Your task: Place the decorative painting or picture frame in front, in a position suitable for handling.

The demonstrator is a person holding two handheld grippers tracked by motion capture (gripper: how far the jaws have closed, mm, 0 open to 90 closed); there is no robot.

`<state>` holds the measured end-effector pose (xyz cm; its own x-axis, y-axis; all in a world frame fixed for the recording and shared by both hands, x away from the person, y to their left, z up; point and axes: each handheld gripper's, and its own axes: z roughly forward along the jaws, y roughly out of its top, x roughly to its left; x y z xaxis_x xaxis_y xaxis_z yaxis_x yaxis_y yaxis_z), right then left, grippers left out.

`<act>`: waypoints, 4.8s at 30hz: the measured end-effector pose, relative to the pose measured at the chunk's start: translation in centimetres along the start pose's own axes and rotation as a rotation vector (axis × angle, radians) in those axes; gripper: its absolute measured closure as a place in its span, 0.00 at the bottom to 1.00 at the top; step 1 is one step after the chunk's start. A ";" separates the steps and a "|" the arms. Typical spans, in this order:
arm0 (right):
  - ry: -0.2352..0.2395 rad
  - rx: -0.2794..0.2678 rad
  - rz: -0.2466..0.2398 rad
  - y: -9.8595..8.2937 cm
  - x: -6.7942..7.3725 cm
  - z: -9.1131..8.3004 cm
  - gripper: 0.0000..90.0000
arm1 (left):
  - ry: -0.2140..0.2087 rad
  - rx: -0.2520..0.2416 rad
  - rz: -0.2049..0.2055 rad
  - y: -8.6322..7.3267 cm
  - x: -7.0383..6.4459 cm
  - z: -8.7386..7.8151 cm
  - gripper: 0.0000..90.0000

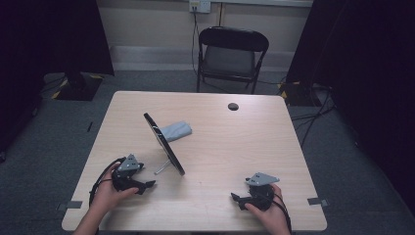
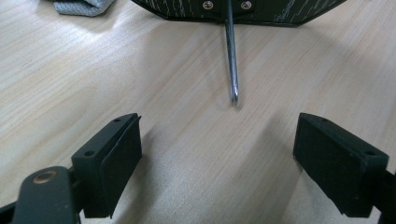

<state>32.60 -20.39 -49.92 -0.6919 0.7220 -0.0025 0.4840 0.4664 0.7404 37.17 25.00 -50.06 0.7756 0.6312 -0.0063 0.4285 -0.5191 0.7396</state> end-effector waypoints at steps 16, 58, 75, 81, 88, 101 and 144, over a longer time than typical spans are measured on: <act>0.039 -0.019 -0.020 4.2 -0.9 2.8 0.27 | -0.001 0.000 0.001 0.0 0.0 0.0 0.17; 0.093 -0.027 -0.119 19.2 -0.8 17.1 0.48 | -0.001 0.000 0.000 0.0 0.0 0.0 0.17; 0.100 0.033 -0.104 20.8 -0.6 21.3 0.78 | -0.002 0.000 0.001 0.0 0.0 0.0 0.17; 0.105 0.041 -0.060 19.5 -1.3 20.1 0.76 | -0.001 -0.001 0.000 0.0 0.0 0.0 0.17; 0.090 -0.009 -0.055 20.6 -1.8 19.4 0.74 | -0.001 0.000 0.000 0.0 0.0 0.0 0.17; 0.071 0.017 -0.056 21.4 -0.8 22.1 0.71 | -0.002 -0.001 -0.001 0.0 0.0 0.0 0.17; 0.122 -0.022 0.044 9.6 -0.8 7.9 0.51 | 0.003 0.000 -0.003 0.0 0.0 0.0 0.17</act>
<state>42.04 -12.50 -48.16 -0.7313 0.6729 0.1110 0.5041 0.4236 0.7526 37.14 25.01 -50.05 0.7730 0.6344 -0.0061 0.4306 -0.5175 0.7395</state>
